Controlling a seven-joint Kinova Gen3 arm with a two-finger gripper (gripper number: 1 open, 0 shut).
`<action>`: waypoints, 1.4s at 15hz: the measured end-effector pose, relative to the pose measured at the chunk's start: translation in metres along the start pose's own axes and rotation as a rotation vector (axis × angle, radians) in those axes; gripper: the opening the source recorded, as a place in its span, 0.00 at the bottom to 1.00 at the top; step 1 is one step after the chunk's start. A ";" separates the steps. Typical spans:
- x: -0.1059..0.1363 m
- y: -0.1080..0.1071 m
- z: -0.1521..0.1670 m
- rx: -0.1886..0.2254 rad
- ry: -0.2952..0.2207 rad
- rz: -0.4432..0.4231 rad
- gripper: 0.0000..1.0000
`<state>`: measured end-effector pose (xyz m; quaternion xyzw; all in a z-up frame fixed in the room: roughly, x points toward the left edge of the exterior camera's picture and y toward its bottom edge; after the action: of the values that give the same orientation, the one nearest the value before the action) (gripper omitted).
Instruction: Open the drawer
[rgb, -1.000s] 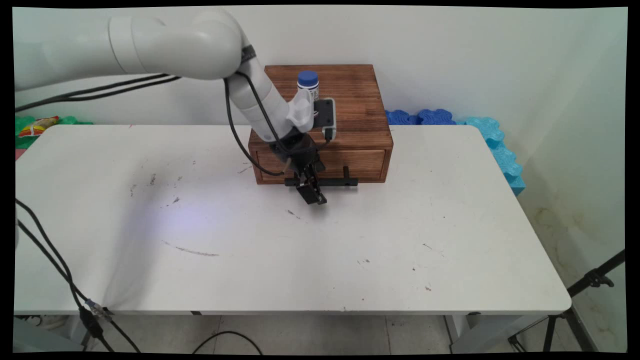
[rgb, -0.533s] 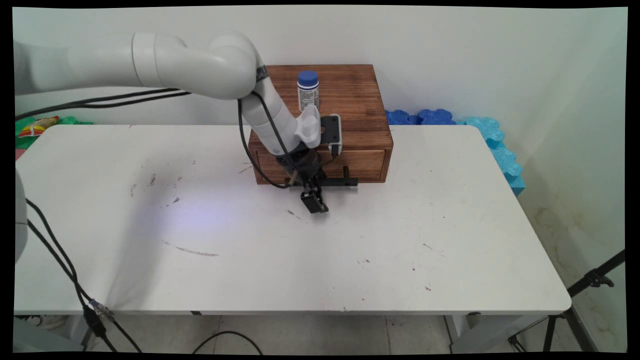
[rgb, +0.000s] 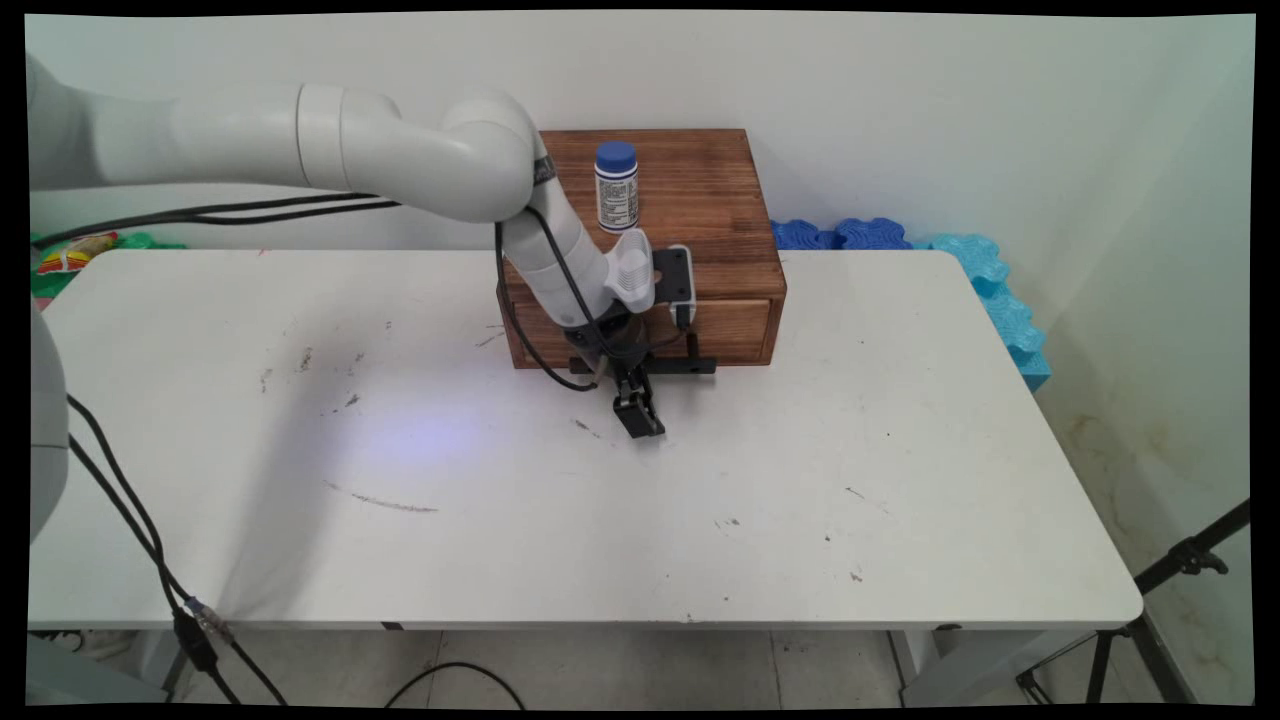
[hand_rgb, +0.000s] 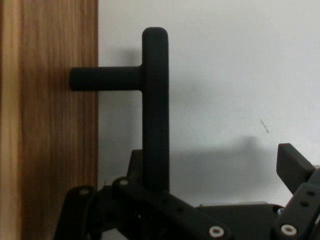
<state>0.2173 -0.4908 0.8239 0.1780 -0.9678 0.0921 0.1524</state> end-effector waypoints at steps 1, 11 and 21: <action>0.001 0.002 0.002 -0.003 -0.001 -0.006 1.00; 0.007 0.024 0.000 -0.032 0.006 -0.023 1.00; 0.007 0.080 -0.025 -0.074 0.022 -0.010 1.00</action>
<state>0.1875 -0.4134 0.8395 0.1762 -0.9678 0.0574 0.1701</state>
